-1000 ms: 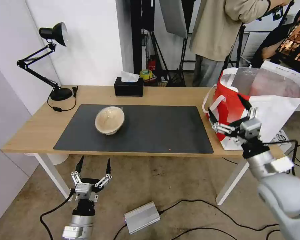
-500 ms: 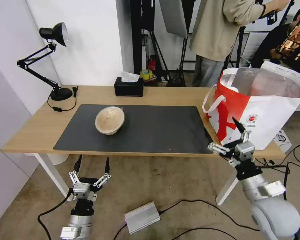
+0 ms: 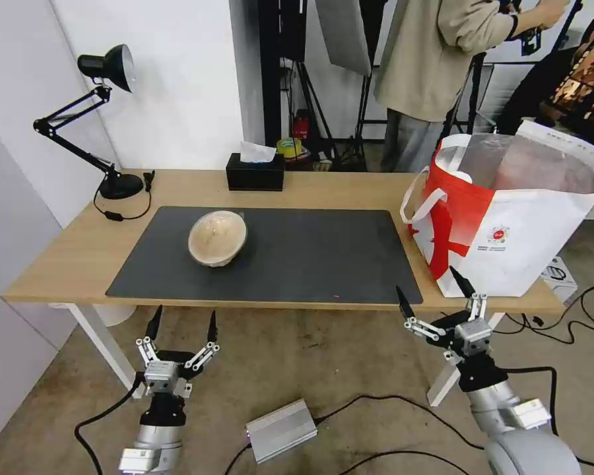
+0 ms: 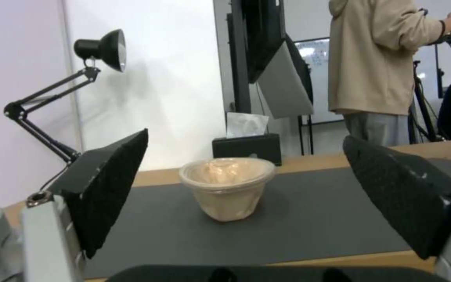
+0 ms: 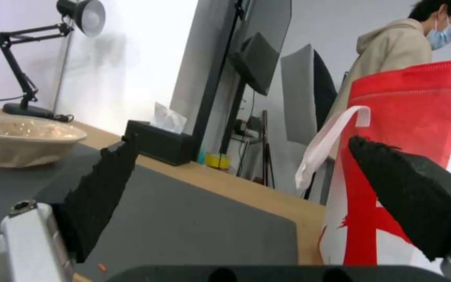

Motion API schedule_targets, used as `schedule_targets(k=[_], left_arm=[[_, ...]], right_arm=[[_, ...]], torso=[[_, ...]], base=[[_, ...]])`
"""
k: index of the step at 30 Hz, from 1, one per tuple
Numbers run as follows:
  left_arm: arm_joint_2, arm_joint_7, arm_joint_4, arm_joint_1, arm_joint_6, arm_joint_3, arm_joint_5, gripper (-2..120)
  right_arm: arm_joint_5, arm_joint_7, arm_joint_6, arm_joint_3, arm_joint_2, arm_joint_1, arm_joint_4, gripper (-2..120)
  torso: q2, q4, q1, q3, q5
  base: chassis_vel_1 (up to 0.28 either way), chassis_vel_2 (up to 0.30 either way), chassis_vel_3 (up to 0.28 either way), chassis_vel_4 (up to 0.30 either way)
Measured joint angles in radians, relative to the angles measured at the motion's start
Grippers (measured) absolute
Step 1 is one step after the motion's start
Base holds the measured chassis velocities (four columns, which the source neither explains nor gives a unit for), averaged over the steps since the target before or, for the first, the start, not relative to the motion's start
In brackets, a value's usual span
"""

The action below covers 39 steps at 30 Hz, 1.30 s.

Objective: Pick up the trash from the table and place it into the takeout bag.

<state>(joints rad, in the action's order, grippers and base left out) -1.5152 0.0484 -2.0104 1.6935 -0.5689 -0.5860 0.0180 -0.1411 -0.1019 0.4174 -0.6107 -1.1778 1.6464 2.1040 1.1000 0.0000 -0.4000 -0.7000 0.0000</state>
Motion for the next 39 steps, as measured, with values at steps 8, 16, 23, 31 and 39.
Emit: schedule_targets(k=[8,16,23,31,39], left_arm=[[-0.003,0.000,0.004,-0.003,0.002,0.001,0.002,100],[-0.003,0.000,0.004,-0.010,0.007,0.000,0.002,100],[-0.002,0.000,0.000,-0.012,0.018,0.000,0.003,100],[-0.002,0.000,-0.006,-0.009,0.019,-0.001,0.003,100],[-0.003,0.000,-0.012,-0.007,0.020,-0.003,0.004,100]], right_arm=[[0.022,-0.001,0.030,0.000,-0.005,0.023,-0.001,100],[0.025,-0.001,0.053,0.001,-0.003,0.031,-0.007,100],[0.026,-0.007,0.069,0.001,0.000,0.032,-0.017,100],[0.028,-0.007,0.071,0.000,0.000,0.032,-0.020,100],[0.029,-0.007,0.071,0.000,0.001,0.031,-0.020,100]], torso=[[0.000,0.0000,0.000,0.000,0.0000],[0.000,0.0000,0.000,0.000,0.0000],[0.000,0.0000,0.000,0.000,0.0000],[0.000,0.0000,0.000,0.000,0.0000],[0.000,0.0000,0.000,0.000,0.0000]], base=[[0.000,0.000,0.000,0.000],[0.000,0.000,0.000,0.000],[0.000,0.000,0.000,0.000],[0.000,0.000,0.000,0.000],[0.000,0.000,0.000,0.000]])
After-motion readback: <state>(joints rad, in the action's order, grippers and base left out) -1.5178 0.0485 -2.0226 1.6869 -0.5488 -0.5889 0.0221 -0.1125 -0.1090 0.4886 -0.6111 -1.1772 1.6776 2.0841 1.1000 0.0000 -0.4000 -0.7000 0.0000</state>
